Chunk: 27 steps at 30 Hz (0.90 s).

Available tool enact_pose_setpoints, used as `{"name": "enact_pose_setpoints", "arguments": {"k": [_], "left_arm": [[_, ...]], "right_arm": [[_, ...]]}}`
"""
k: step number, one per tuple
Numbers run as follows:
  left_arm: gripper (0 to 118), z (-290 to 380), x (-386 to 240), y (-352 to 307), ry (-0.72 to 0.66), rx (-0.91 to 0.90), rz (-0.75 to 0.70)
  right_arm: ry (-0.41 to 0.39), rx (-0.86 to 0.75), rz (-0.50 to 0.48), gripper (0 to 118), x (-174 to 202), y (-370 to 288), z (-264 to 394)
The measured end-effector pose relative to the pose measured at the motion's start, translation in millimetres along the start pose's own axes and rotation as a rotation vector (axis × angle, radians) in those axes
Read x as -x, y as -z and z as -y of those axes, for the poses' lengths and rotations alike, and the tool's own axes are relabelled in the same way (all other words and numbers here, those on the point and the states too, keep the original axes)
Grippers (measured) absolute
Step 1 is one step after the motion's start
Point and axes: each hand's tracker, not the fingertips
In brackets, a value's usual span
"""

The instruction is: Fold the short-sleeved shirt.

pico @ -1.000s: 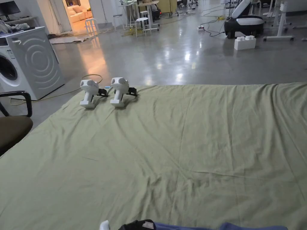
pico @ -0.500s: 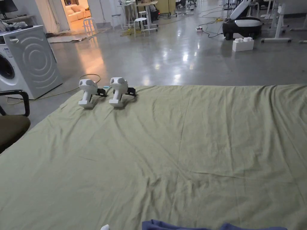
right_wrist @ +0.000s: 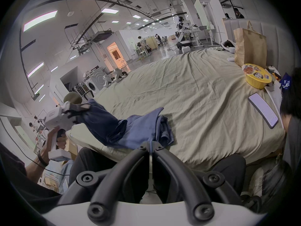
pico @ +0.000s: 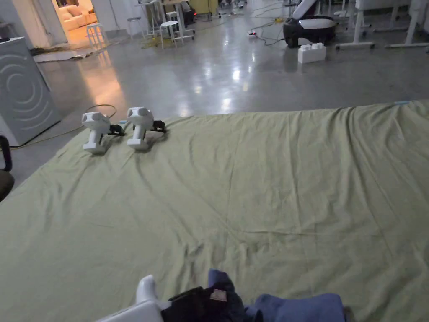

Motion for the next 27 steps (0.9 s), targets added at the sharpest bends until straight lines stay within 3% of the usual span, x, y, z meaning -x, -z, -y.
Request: {"name": "enact_pose_setpoints", "arguments": {"k": [4,8,11,13,15,19,21,22,23,24,25,27], "left_arm": [[16,27.9,-16.8,91.6,0.064,0.154,-0.077],[18,50.2,-24.0,151.8,0.11,0.211,-0.189],[76,57.7,-26.6,170.9,0.094,0.289,-0.16],[81,53.1,-39.0,158.6,0.074,0.271,-0.114],[89,39.2,-51.8,134.8,0.149,0.19,-0.121],[89,18.8,-61.5,93.1,0.257,0.052,-0.187],[82,19.4,-54.9,93.1,0.231,0.079,-0.2],[64,21.4,-47.9,98.7,0.204,0.104,-0.193],[27,26.4,-40.4,109.5,0.159,0.151,-0.151],[13,34.5,-34.5,119.6,0.131,0.186,-0.124],[3,45.5,-29.8,132.8,0.117,0.212,-0.107],[3,65.7,-18.5,159.4,0.105,0.276,-0.102]], "right_arm": [[0.019,-0.024,0.012,5,-3.3,-14.9,3.7],[0.099,-0.054,0.088,5,-19.5,-32.7,15.8],[0.152,-0.049,0.126,5,-34.7,-40.4,23.4],[0.171,-0.05,0.147,5,-43.2,-41.8,27.1],[0.17,-0.045,0.158,5,-48.0,-42.0,27.8],[0.142,-0.016,0.134,5,-55.2,-37.2,29.1],[0.137,0.0,0.128,5,-56.9,-32.6,28.6],[0.139,0.005,0.125,5,-57.5,-30.7,28.0],[0.141,0.007,0.123,5,-57.3,-29.1,28.1],[0.143,0.006,0.121,5,-56.5,-28.3,28.2],[0.145,0.004,0.12,5,-55.7,-28.4,28.1],[0.145,0.002,0.121,5,-53.1,-30.3,27.6]]}}
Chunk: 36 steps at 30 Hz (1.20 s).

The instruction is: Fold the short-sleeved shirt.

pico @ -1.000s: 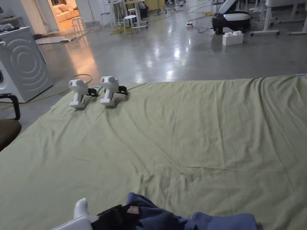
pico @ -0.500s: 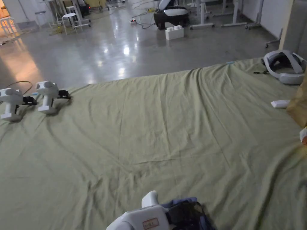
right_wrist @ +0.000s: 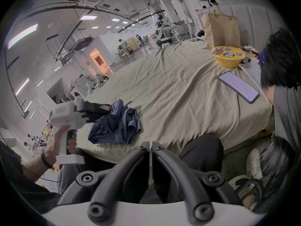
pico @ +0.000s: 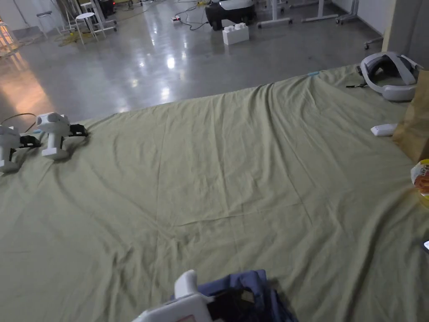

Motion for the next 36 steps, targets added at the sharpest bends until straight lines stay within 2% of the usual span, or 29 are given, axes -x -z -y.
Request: {"name": "enact_pose_setpoints", "arguments": {"k": [1,4,7,10,14,16,20,21,23,26,27,28,29,30,31,33,36], "left_arm": [[3,3.8,4.0,13.1,-0.006,0.045,-0.007],[2,13.7,12.2,43.5,0.088,0.145,-0.17],[2,10.3,5.6,44.8,0.106,0.115,-0.147],[2,5.0,-13.1,32.1,0.16,0.125,-0.174],[2,-5.9,-44.3,-38.7,0.189,-0.046,-0.006],[2,-8.1,-53.5,-86.3,0.228,-0.143,-0.03],[2,-8.5,-55.9,-157.6,0.34,-0.26,-0.222],[2,-8.2,-52.5,-167.0,0.357,-0.275,-0.269],[2,-7.1,-43.6,-173.5,0.367,-0.27,-0.336],[4,-8.1,-24.0,-170.8,0.296,-0.226,-0.325],[14,-8.4,-16.9,-168.7,0.265,-0.219,-0.319],[23,-6.8,-11.8,-163.7,0.254,-0.222,-0.318],[34,-8.3,-2.5,-157.8,0.241,-0.216,-0.317],[88,-10.3,6.0,-150.7,0.225,-0.19,-0.314],[101,-9.7,14.6,-146.4,0.21,-0.189,-0.293],[101,-10.1,32.7,-133.3,0.157,-0.164,-0.186],[101,-11.7,66.2,-116.0,-0.018,-0.144,-0.069]], "right_arm": [[-0.006,-0.001,0.009,5,1.1,-1.6,0.8],[-0.008,-0.003,0.032,5,-2.9,-8.1,5.6],[-0.004,0.012,0.05,5,-5.6,-8.4,5.8],[-0.056,0.045,0.052,5,2.8,3.8,-1.8],[-0.146,0.039,-0.06,5,29.3,35.2,-23.0],[-0.162,0.035,-0.129,5,44.1,60.9,-38.0],[-0.14,0.109,-0.256,5,74.8,135.6,-68.3],[-0.149,0.147,-0.259,5,82.2,156.3,-73.6],[-0.216,0.215,-0.207,5,91.9,192.9,-78.3],[-0.395,0.456,0.052,4,90.9,247.3,-66.3],[-0.424,0.521,0.028,4,82.7,258.7,-56.6],[-0.37,0.384,-0.075,4,78.1,247.0,-59.9],[-0.335,0.413,-0.06,4,77.2,243.2,-65.3],[-0.334,0.414,-0.051,4,79.3,240.6,-65.8],[-0.349,0.411,-0.045,4,82.0,240.0,-63.4],[-0.408,0.4,-0.012,4,88.7,241.6,-59.5],[-0.422,0.39,0.001,4,92.3,240.2,-56.0]]}}
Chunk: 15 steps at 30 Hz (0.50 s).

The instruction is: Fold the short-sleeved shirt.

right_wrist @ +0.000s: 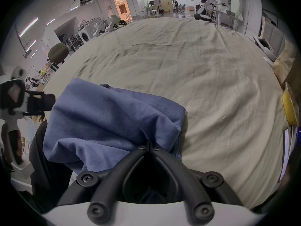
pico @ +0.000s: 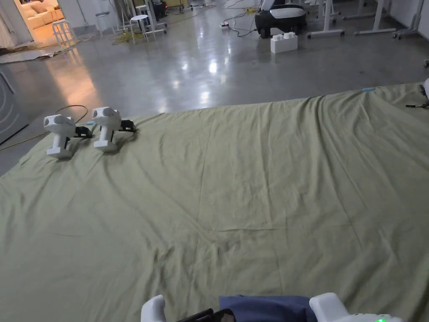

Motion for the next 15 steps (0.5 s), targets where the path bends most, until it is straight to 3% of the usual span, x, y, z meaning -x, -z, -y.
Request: {"name": "enact_pose_setpoints", "arguments": {"k": [3,6,8,9,10,13,15], "left_arm": [[101,3.0,23.7,23.5,-0.131,0.04,0.043],[95,8.4,36.0,55.7,-0.155,0.15,0.098],[64,13.5,31.6,67.2,-0.147,0.163,0.122],[40,14.6,30.2,68.9,-0.115,0.148,0.032],[39,13.3,30.8,68.6,-0.126,0.14,-0.013],[38,14.1,29.9,56.3,-0.168,0.131,0.044],[37,10.3,25.2,40.0,-0.155,0.107,0.047]], "right_arm": [[0.017,-0.008,-0.009,4,-3.0,-0.7,1.4],[0.008,-0.009,-0.003,4,-1.3,-0.4,1.7],[0.006,-0.007,0.0,4,0.0,-1.6,0.5],[0.008,-0.007,-0.002,4,-1.1,-2.5,0.7],[0.017,-0.009,-0.009,4,-3.0,-3.9,1.2],[0.091,-0.031,-0.078,4,-11.1,-17.4,0.5],[0.162,-0.145,-0.134,4,-14.0,-41.8,7.4]]}}
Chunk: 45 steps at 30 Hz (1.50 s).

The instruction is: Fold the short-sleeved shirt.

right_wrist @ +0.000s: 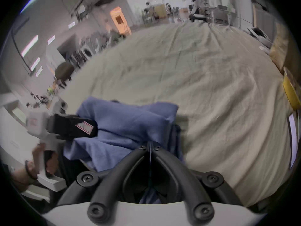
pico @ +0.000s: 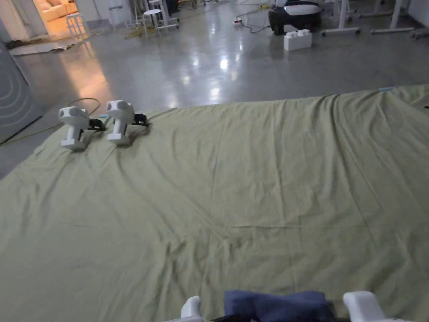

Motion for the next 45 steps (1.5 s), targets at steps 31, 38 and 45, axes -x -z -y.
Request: {"name": "enact_pose_setpoints", "arguments": {"k": [31,38,45], "left_arm": [[81,-76.2,-79.7,-322.6,0.791,-0.657,-0.947],[84,63.9,-257.4,-313.7,1.144,-1.154,-0.759],[84,116.5,-280.0,-256.0,1.242,-1.152,-0.741]], "right_arm": [[0.065,-0.137,-0.055,4,-1.1,-79.7,28.6],[-0.243,-0.499,0.057,4,55.5,-172.6,-3.2],[-0.346,-0.745,0.214,4,81.8,-238.3,-2.3]]}}
